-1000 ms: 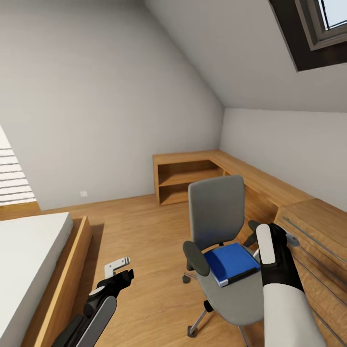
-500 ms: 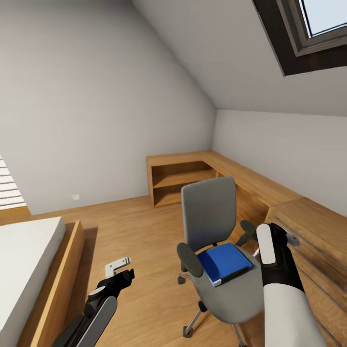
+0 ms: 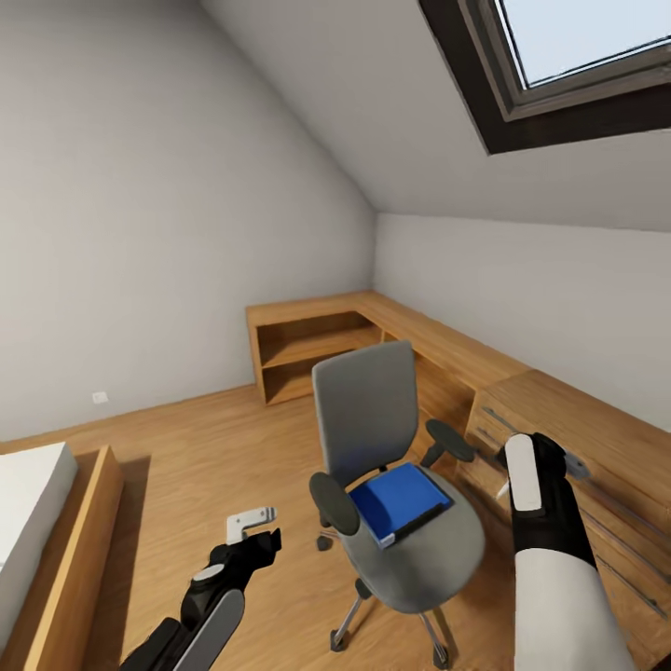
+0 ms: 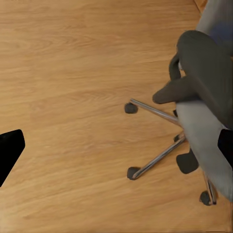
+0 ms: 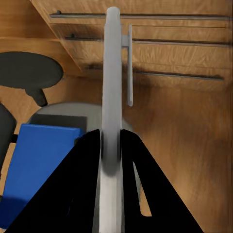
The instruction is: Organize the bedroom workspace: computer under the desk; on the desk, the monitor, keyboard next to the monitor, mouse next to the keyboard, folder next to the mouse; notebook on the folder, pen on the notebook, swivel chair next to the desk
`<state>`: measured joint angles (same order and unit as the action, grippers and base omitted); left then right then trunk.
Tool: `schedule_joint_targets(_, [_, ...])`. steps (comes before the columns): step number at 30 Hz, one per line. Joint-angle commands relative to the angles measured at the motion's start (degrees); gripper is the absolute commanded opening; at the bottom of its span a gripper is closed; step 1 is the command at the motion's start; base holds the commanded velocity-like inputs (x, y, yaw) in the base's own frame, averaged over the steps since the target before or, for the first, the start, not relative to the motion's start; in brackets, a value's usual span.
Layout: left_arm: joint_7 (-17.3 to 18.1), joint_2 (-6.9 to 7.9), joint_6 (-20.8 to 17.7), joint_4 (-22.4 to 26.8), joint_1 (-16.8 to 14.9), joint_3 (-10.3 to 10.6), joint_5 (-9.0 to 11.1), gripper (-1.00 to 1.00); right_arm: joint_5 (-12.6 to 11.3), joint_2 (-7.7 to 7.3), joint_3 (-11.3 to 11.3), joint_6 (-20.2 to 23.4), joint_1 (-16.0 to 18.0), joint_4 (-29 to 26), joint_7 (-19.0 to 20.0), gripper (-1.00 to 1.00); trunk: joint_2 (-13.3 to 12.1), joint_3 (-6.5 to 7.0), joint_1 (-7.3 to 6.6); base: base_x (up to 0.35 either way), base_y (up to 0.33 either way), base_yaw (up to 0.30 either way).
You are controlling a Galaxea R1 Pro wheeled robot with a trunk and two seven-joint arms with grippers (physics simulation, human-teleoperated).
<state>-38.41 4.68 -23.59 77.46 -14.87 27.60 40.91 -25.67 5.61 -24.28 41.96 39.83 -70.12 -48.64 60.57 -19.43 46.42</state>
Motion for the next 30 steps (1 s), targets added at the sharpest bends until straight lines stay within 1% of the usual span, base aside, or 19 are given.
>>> schedule_joint_targets(1, [-0.4,0.13,-0.1,0.2,0.0,0.3,0.4,1.00,-0.5,-0.18,-0.3,0.3,0.1,-0.1,-0.4,-1.00,0.1,-0.08,0.01,0.000,0.000,-0.264])
schedule_joint_targets(3, [-0.4,0.20,-0.1,0.2,0.0,0.3,0.4,1.00,-0.5,-0.62,-0.5,0.3,0.1,-0.1,-0.4,-1.00,0.1,-0.08,0.01,0.000,-0.008,-0.264])
schedule_joint_targets(4, [-0.5,0.75,-0.1,0.2,0.0,0.3,0.3,1.00,-0.5,-1.32,-2.6,0.3,0.1,-0.1,-0.3,-1.00,0.1,-0.08,0.01,0.000,-0.274,-0.264])
schedule_joint_targets(8, [-0.5,0.91,0.0,0.1,0.0,0.3,0.3,1.00,-0.5,-1.50,-3.9,0.3,0.1,-0.1,-0.3,-1.00,0.1,-0.08,0.01,-0.055,-0.303,-0.264])
schedule_joint_targets(17, [-0.5,0.94,0.0,0.1,0.0,0.3,0.3,1.00,-0.5,-1.55,-4.1,0.3,0.1,-0.1,-0.3,-1.00,0.1,-0.08,0.01,-0.189,-0.284,-0.264])
schedule_joint_targets(21, [-0.5,0.94,0.0,0.1,0.0,0.3,0.3,1.00,-0.5,-1.56,-4.1,0.3,0.1,-0.1,-0.3,-1.00,0.1,-0.08,0.01,-0.067,-0.279,-0.264])
schedule_joint_targets(30, [-0.5,0.96,0.0,0.1,0.0,0.3,0.3,1.00,-0.5,-1.56,-4.1,0.3,0.1,-0.1,-0.3,-1.00,0.1,-0.08,0.01,-0.007,-0.041,-0.264])
